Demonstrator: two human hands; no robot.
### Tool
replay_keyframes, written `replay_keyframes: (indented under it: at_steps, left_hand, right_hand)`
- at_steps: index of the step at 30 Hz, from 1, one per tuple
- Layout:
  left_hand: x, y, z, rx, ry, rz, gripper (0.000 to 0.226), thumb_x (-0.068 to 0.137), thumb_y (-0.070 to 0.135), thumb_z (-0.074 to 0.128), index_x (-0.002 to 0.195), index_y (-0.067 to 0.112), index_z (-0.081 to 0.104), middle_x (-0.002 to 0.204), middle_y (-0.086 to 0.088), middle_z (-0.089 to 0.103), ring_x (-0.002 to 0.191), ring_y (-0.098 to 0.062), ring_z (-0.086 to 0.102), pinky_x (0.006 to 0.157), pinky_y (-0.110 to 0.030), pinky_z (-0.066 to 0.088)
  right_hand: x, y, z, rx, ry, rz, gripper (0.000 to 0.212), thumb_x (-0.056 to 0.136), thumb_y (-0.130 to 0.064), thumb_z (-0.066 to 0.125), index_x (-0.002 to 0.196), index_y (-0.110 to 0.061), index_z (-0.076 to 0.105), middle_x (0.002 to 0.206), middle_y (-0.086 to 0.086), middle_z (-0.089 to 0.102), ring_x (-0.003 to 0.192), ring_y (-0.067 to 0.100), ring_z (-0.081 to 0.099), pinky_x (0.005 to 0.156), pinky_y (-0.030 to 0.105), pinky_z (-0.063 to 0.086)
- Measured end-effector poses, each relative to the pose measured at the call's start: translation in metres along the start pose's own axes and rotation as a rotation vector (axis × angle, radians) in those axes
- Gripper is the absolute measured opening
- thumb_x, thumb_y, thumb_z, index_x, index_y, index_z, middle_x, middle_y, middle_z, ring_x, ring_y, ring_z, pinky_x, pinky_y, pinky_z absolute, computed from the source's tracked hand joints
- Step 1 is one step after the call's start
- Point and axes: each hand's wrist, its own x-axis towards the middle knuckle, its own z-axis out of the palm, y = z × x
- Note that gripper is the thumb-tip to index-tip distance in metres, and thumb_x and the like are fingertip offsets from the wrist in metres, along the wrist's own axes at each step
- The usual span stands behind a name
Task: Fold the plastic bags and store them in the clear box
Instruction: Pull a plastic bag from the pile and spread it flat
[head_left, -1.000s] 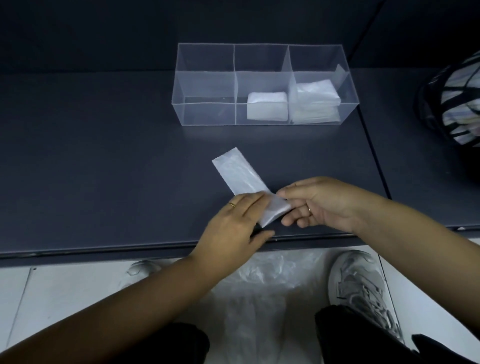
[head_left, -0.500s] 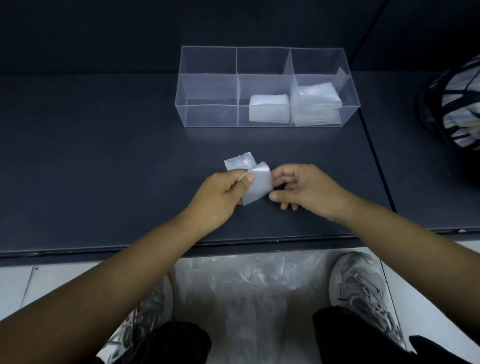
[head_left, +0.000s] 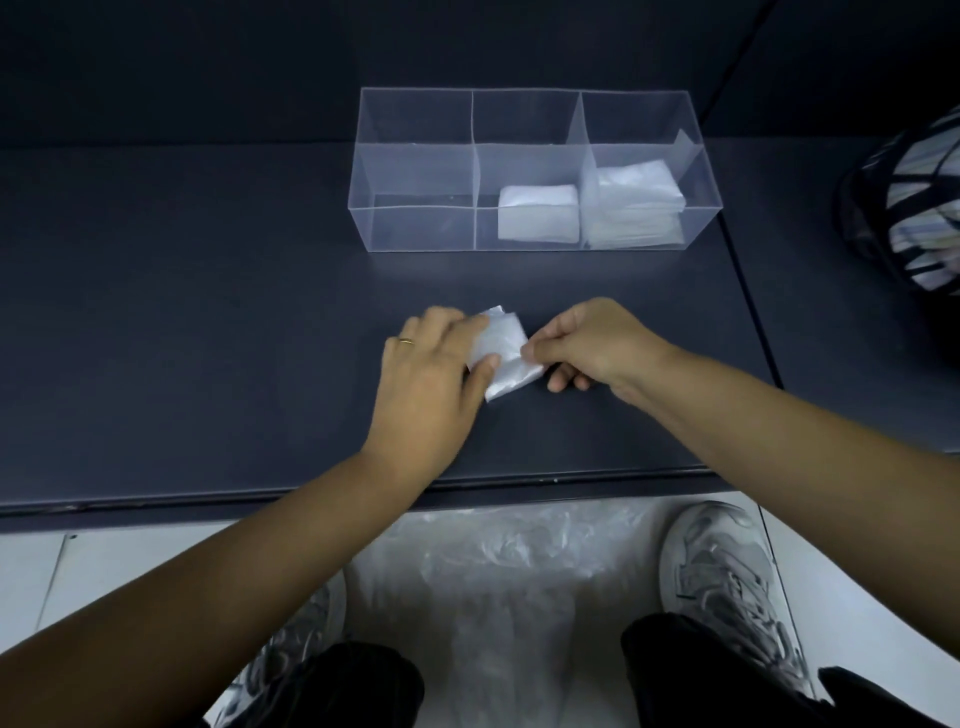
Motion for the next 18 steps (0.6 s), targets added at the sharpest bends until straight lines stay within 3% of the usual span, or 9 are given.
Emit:
replay_keyframes:
  at_steps: [1, 3, 6, 9, 11, 14, 18]
  left_hand:
    - [-0.002, 0.001, 0.005, 0.087, -0.071, 0.049, 0.043, 0.093, 0.03, 0.056, 0.131, 0.01, 0.056, 0.13, -0.01, 0.055, 0.12, -0.03, 0.05, 0.102, -0.036, 0.029]
    - [-0.005, 0.002, 0.012, 0.228, -0.251, 0.046, 0.056, 0.099, 0.041, 0.04, 0.147, 0.013, 0.035, 0.154, -0.003, 0.032, 0.145, -0.025, 0.021, 0.116, -0.041, 0.005]
    - [-0.006, -0.009, 0.018, 0.316, -0.369, -0.022, 0.069, 0.095, 0.055, 0.012, 0.154, 0.021, 0.004, 0.162, 0.007, 0.0, 0.148, -0.017, -0.009, 0.115, -0.043, -0.014]
    - [-0.002, -0.013, 0.019, 0.306, -0.419, -0.048, 0.075, 0.089, 0.064, 0.006, 0.152, 0.025, -0.009, 0.16, 0.01, -0.012, 0.146, -0.016, -0.018, 0.113, -0.043, -0.02]
    - [0.0, -0.014, 0.018, 0.315, -0.442, -0.052, 0.079, 0.086, 0.068, 0.004, 0.151, 0.026, -0.013, 0.159, 0.011, -0.017, 0.145, -0.015, -0.021, 0.113, -0.044, -0.021]
    - [0.0, -0.016, 0.016, 0.324, -0.469, -0.051, 0.085, 0.081, 0.074, 0.0, 0.149, 0.028, -0.018, 0.157, 0.013, -0.022, 0.143, -0.014, -0.025, 0.113, -0.044, -0.022]
    - [0.001, -0.017, 0.016, 0.341, -0.477, -0.048, 0.087, 0.079, 0.077, 0.001, 0.148, 0.028, -0.021, 0.156, 0.013, -0.025, 0.143, -0.013, -0.026, 0.113, -0.045, -0.022]
  right_hand:
    - [0.0, -0.001, 0.002, -0.011, 0.014, 0.006, 0.008, 0.081, -0.011, 0.073, 0.075, -0.01, 0.068, 0.058, 0.002, 0.067, 0.039, 0.006, 0.059, 0.034, 0.015, 0.035]
    - [0.0, -0.002, 0.004, -0.015, 0.045, 0.021, 0.009, 0.081, -0.01, 0.072, 0.074, -0.01, 0.067, 0.063, 0.008, 0.069, 0.039, 0.007, 0.059, 0.034, 0.015, 0.034]
    - [-0.001, 0.0, 0.009, -0.055, 0.114, -0.027, 0.012, 0.082, -0.011, 0.07, 0.071, -0.014, 0.067, 0.067, 0.009, 0.071, 0.043, 0.009, 0.061, 0.042, 0.018, 0.043]
    - [-0.006, 0.008, 0.019, -0.273, 0.268, -0.232, 0.004, 0.081, -0.022, 0.07, 0.079, -0.02, 0.067, 0.071, -0.008, 0.064, 0.066, 0.01, 0.061, 0.068, 0.029, 0.052]
    - [-0.012, 0.018, 0.03, -0.445, 0.364, -0.348, 0.02, 0.08, -0.034, 0.071, 0.092, -0.021, 0.062, 0.086, -0.011, 0.054, 0.085, 0.011, 0.053, 0.079, 0.028, 0.042]
    - [-0.017, 0.033, 0.037, -0.583, 0.454, -0.428, 0.038, 0.08, -0.048, 0.068, 0.106, -0.022, 0.056, 0.103, -0.005, 0.046, 0.101, 0.016, 0.043, 0.084, 0.027, 0.025]
    - [-0.017, 0.042, 0.029, -0.567, 0.539, -0.396, 0.03, 0.085, -0.044, 0.065, 0.105, -0.022, 0.058, 0.106, -0.001, 0.049, 0.104, 0.022, 0.044, 0.084, 0.03, 0.023]
